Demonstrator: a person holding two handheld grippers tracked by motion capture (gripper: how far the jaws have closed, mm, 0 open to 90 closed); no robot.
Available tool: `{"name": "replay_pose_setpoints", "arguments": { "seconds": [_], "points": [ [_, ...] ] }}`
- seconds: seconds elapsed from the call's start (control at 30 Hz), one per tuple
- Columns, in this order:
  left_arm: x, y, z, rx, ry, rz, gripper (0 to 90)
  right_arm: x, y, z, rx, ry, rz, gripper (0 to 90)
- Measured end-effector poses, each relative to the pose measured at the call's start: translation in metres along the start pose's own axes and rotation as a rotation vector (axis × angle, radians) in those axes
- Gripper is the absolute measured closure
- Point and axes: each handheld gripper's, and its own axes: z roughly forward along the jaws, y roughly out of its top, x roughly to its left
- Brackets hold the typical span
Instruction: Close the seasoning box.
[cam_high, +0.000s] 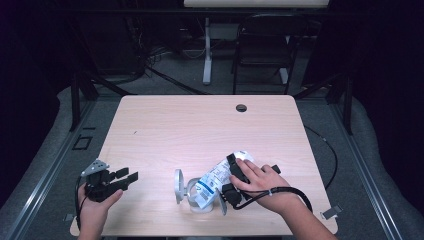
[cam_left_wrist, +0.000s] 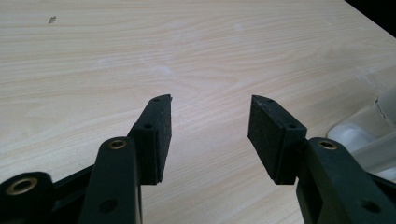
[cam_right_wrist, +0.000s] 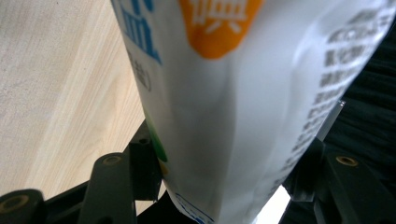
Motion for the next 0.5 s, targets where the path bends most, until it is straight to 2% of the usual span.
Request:
{"name": "replay_pose_setpoints", "arguments": {
  "seconds": [0.5],
  "points": [
    [0.0009, -0.0007, 0.0001, 0.0, 0.002, -0.006, 50.2, -0.0009, 0.001, -0.001, 0.012, -0.002, -0.018, 42.7]
  ]
}}
